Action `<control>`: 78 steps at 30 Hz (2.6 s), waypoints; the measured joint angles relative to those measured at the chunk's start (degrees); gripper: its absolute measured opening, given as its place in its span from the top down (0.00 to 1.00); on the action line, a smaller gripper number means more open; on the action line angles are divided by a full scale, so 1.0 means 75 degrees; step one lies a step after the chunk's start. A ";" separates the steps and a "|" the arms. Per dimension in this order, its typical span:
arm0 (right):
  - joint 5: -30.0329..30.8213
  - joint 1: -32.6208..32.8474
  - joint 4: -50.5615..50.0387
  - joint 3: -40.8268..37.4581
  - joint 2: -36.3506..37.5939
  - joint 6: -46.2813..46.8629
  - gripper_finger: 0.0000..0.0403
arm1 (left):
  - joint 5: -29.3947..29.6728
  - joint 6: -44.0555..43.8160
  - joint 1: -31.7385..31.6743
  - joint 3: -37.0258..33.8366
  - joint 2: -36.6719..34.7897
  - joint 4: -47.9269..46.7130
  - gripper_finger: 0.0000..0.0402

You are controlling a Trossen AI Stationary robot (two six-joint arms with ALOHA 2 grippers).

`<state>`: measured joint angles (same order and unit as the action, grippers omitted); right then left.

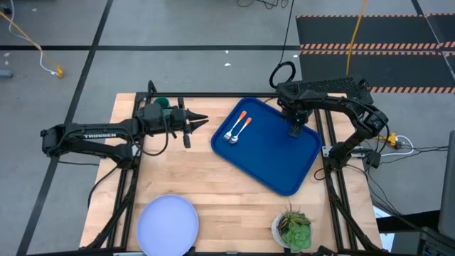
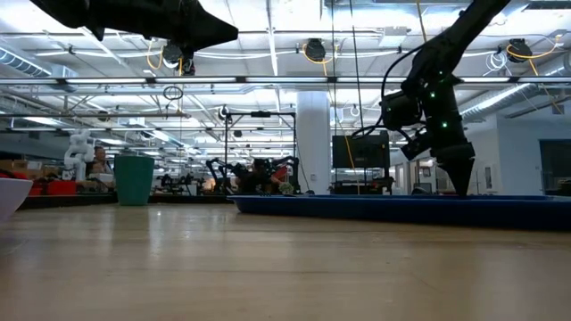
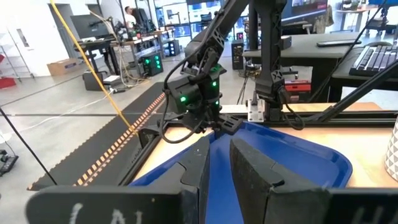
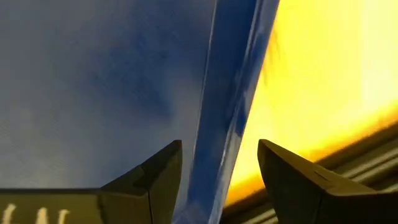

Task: Pick and place plate/cup/fork/spoon on tray
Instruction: Adjust the blue serving tray

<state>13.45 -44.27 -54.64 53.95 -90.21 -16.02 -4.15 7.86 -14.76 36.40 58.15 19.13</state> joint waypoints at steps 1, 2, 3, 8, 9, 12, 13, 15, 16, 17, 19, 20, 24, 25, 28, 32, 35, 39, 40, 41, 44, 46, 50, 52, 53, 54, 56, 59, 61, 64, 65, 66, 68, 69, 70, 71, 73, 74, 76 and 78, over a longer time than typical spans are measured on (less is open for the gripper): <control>-0.0154 -0.0040 0.0071 0.0000 0.0000 -0.0011 0.50 | 0.0000 0.0000 0.0000 0.0000 0.0000 -0.0002 0.83; -0.0316 -0.0080 0.0128 0.0000 0.0000 -0.0002 0.50 | -0.0002 0.0000 0.0000 0.0000 0.0000 -0.0002 0.83; -0.0449 -0.0103 0.0185 0.0000 0.0000 0.0018 0.50 | -0.0002 0.0000 0.0000 0.0000 0.0000 -0.0005 0.83; -0.0412 -0.0104 0.0297 0.0000 0.0000 0.0035 0.50 | -0.0002 0.0006 0.0000 0.0000 0.0000 -0.0089 0.83; -0.0415 -0.0119 0.0302 0.0000 0.0000 0.0039 0.50 | -0.0001 0.0006 0.0000 0.0000 0.0000 -0.0093 0.83; -0.0409 -0.0181 0.0282 0.0000 0.0000 0.0039 0.50 | -0.0002 0.0006 0.0000 0.0000 0.0000 -0.0119 0.83; -0.0406 -0.0213 0.0267 0.0000 0.0000 0.0039 0.50 | -0.0002 0.0006 0.0000 0.0000 0.0000 -0.0133 0.83; -0.0399 -0.0291 0.0186 0.0003 0.0000 0.0053 0.50 | 0.0000 0.0006 0.0000 0.0000 0.0000 -0.0134 0.83; -0.0371 -0.0319 0.0138 0.0003 0.0000 0.0092 0.50 | 0.0000 0.0004 0.0000 0.0000 0.0000 -0.0134 0.83; -0.0358 -0.0354 0.0082 0.0003 0.0000 0.0154 0.50 | -0.0001 0.0003 0.0000 0.0000 0.0000 -0.0135 0.83; -0.0399 -0.0431 -0.0076 0.0003 0.0000 0.0289 0.50 | 0.0000 0.0003 0.0000 0.0000 0.0000 -0.0136 0.83; -0.0406 -0.0454 -0.0183 0.0003 0.0000 0.0360 0.50 | 0.0000 0.0003 0.0000 0.0000 0.0000 -0.0136 0.83; -0.0406 -0.0508 -0.0321 -0.0117 0.0003 0.0440 0.50 | 0.0000 0.0003 0.0000 0.0000 0.0000 -0.0150 0.83; -0.0404 -0.0508 -0.0309 -0.0203 0.0003 0.0434 0.50 | 0.0000 0.0003 0.0000 0.0000 0.0000 -0.0164 0.83; -0.0424 -0.0505 -0.0264 -0.0478 0.0003 0.0419 0.50 | 0.0000 -0.0003 0.0000 0.0000 0.0000 -0.0192 0.83; -0.0430 -0.0505 -0.0254 -0.0778 0.0004 0.0475 0.50 | 0.0000 -0.0006 0.0000 0.0000 0.0000 -0.0192 0.83; -0.0481 -0.0499 -0.0260 -0.0891 0.0026 0.0666 0.50 | 0.0000 -0.0009 0.0000 0.0000 0.0001 -0.0189 0.83; -0.1135 -0.0479 -0.0531 -0.0936 0.0010 0.1193 0.50 | 0.0000 -0.0012 0.0000 0.0000 0.0000 -0.0186 0.83; -0.1297 -0.0456 -0.0572 -0.0944 0.0004 0.1347 0.50 | 0.0000 -0.0012 0.0000 0.0000 0.0000 -0.0186 0.83; -0.1458 -0.0426 -0.0578 -0.0944 0.0000 0.1509 0.50 | 0.0000 -0.0012 0.0000 0.0000 0.0000 -0.0186 0.83; -0.1952 -0.0308 -0.0589 -0.0942 0.0000 0.2112 0.50 | 0.0000 -0.0015 0.0000 0.0000 0.0000 -0.0185 0.83; -0.2248 -0.0203 -0.0561 -0.0941 0.0000 0.2463 0.50 | 0.0000 -0.0018 0.0000 0.0000 0.0000 -0.0183 0.83; -0.2875 0.0028 -0.0383 -0.0938 0.0000 0.3072 0.50 | 0.0000 -0.0032 0.0000 0.0000 0.0000 -0.0183 0.83; -0.3164 0.0153 -0.0235 -0.0935 0.0000 0.3386 0.50 | 0.0000 -0.0032 0.0000 0.0000 0.0000 -0.0180 0.83; -0.3270 0.0219 -0.0181 -0.0935 0.0000 0.3525 0.50 | 0.0000 -0.0032 0.0000 0.0000 0.0000 -0.0180 0.83; -0.3386 0.0300 -0.0102 -0.0933 0.0000 0.3641 0.50 | 0.0000 -0.0032 0.0000 0.0000 0.0000 -0.0180 0.83; -0.3424 0.0460 0.0011 -0.0930 0.0001 0.3847 0.50 | 0.0000 -0.0032 0.0000 0.0000 0.0000 -0.0179 0.83; -0.3400 0.0706 0.0120 -0.0930 0.0006 0.4033 0.50 | 0.0000 -0.0029 0.0000 0.0000 0.0000 -0.0180 0.83; -0.3400 0.0885 0.0186 -0.0930 0.0008 0.4159 0.50 | 0.0000 -0.0029 0.0000 0.0000 0.0000 -0.0177 0.83; -0.3400 0.1151 0.0308 -0.0927 0.0009 0.4405 0.50 | 0.0000 -0.0029 0.0000 0.0000 0.0000 -0.0177 0.83; -0.3397 0.1256 0.0346 -0.0927 0.0009 0.4489 0.50 | 0.0000 -0.0029 0.0000 0.0000 0.0000 -0.0177 0.83; -0.3392 0.1365 0.0385 -0.0924 0.0010 0.4565 0.50 | 0.0000 -0.0026 0.0000 0.0000 0.0000 -0.0177 0.83; -0.3392 0.1590 0.0454 -0.0917 0.0012 0.4703 0.50 | 0.0000 -0.0023 0.0000 0.0000 0.0000 -0.0177 0.83; -0.3394 0.1704 0.0477 -0.0909 0.0012 0.4775 0.50 | 0.0000 -0.0023 0.0000 0.0000 0.0000 -0.0177 0.83; -0.3394 0.1822 0.0488 -0.0892 0.0012 0.4845 0.50 | 0.0000 -0.0023 0.0000 0.0000 0.0000 -0.0177 0.83; -0.3397 0.1937 0.0505 -0.0875 0.0012 0.4916 0.50 | 0.0000 -0.0023 0.0000 0.0000 0.0000 -0.0177 0.83; -0.3450 0.2180 0.0537 -0.0814 0.0012 0.5052 0.50 | 0.0000 -0.0023 0.0000 0.0000 0.0000 -0.0177 0.83; -0.3516 0.2298 0.0555 -0.0771 0.0009 0.5086 0.50 | 0.0000 -0.0023 0.0000 0.0000 0.0000 -0.0177 0.83; -0.3558 0.2509 0.0602 -0.0699 0.0009 0.5216 0.50 | 0.0000 -0.0023 0.0000 0.0000 0.0000 -0.0177 0.83; -0.3567 0.2720 0.0631 -0.0641 0.0009 0.5380 0.50 | 0.0000 -0.0026 0.0000 0.0000 0.0000 -0.0177 0.83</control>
<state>-13.30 -23.87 -49.91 49.14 -90.15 24.33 -4.14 7.66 -14.76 36.40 58.15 17.80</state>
